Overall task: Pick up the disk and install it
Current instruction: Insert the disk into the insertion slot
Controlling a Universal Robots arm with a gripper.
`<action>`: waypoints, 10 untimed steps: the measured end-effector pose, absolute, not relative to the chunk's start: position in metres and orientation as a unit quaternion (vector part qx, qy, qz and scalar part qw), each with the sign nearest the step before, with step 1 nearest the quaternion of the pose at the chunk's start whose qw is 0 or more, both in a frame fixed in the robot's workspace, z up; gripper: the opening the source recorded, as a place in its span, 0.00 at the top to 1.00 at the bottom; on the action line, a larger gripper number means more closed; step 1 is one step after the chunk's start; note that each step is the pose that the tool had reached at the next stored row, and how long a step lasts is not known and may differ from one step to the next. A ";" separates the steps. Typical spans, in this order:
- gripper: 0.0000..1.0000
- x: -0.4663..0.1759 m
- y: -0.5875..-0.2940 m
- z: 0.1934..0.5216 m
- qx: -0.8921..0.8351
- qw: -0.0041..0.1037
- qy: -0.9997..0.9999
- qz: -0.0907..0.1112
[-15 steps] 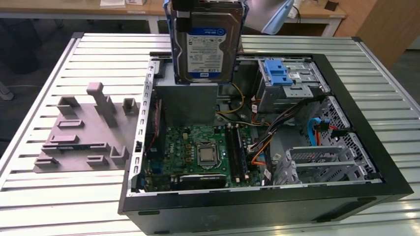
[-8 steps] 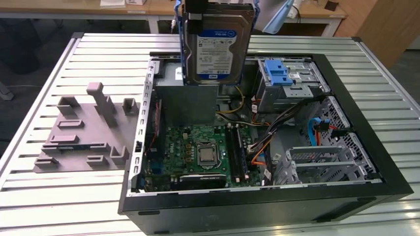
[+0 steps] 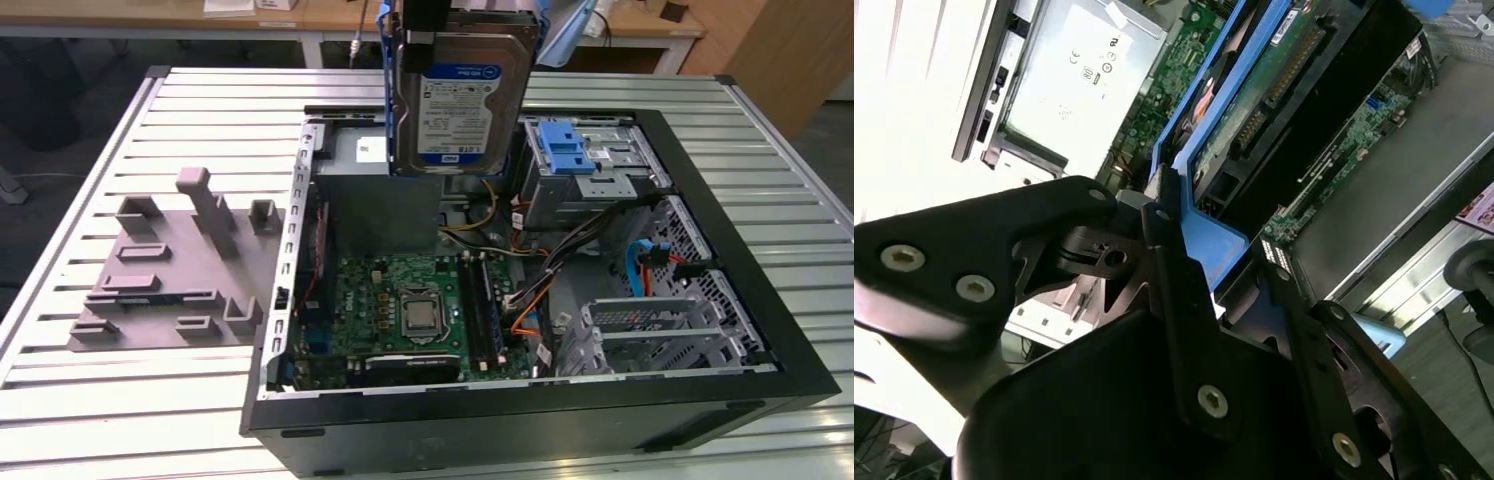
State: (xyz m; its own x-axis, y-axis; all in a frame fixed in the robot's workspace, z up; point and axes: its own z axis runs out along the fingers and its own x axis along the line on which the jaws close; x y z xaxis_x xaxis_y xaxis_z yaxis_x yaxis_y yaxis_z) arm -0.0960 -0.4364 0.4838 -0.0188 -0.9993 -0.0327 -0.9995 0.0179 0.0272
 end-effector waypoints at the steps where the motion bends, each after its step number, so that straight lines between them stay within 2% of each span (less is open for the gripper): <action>1: 0.64 -0.096 -0.436 0.484 -0.700 0.002 0.713 0.021; 10: 0.64 -0.096 -0.436 0.484 -0.700 0.002 0.713 0.021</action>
